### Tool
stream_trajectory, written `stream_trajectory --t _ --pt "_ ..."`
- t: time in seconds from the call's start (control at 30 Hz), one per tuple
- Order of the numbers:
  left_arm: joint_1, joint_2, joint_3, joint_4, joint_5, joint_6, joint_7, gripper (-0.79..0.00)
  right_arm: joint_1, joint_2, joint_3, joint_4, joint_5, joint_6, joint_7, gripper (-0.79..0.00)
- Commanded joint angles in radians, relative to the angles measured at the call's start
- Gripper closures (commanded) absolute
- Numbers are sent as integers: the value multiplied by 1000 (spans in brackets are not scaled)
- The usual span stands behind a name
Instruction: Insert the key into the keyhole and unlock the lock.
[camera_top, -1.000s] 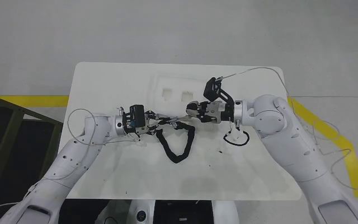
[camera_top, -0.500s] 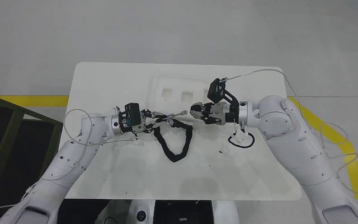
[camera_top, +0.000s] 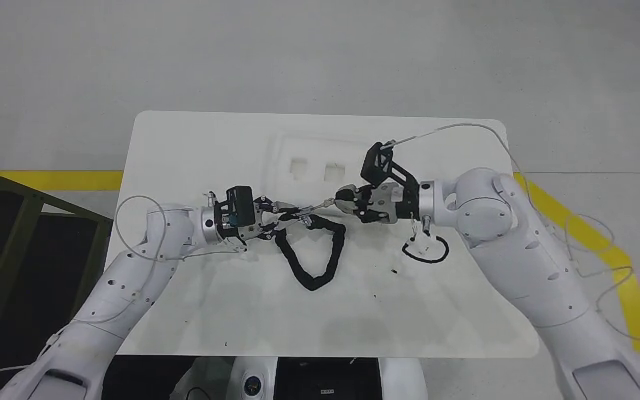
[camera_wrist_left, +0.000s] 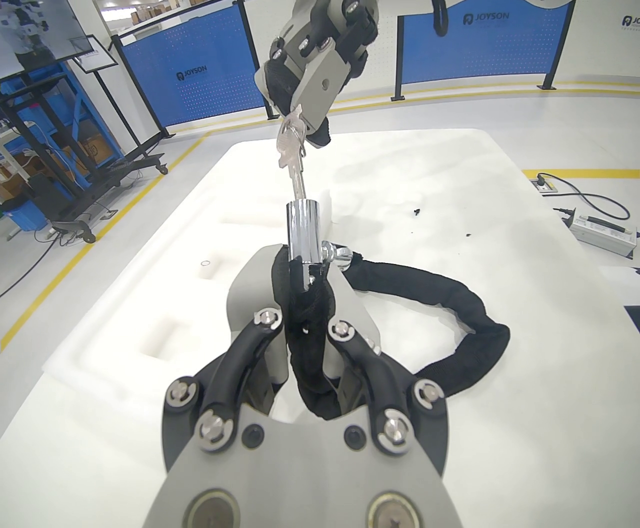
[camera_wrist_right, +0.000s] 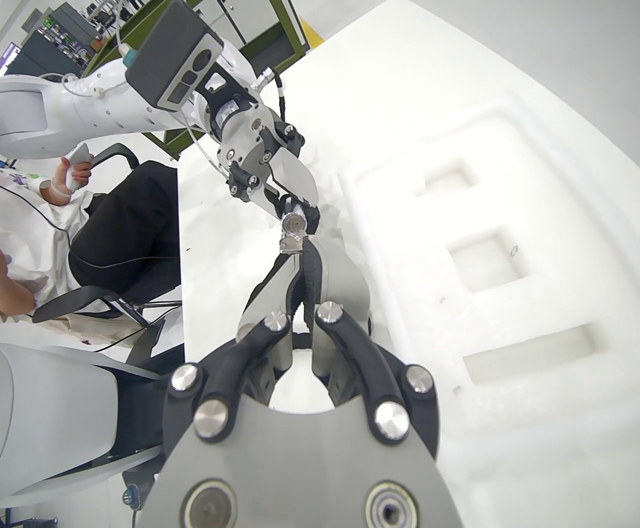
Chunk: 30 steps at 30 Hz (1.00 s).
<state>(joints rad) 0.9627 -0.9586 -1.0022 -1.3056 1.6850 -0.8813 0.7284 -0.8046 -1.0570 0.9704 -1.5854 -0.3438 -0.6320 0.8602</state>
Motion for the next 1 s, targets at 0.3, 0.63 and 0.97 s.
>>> stream_trajectory --t 0.3,0.63,0.97 --pt "2 1 1 -3 -4 -1 -12 0 -21 8 24 -22 -12 2 -22 0" --pt "-4 1 5 -9 -8 -2 -14 0 -3 2 -7 -13 -3 1 -10 0" --pt "-9 0 13 -18 -6 -7 -14 0 11 -3 -25 8 2 -3 -17 0"
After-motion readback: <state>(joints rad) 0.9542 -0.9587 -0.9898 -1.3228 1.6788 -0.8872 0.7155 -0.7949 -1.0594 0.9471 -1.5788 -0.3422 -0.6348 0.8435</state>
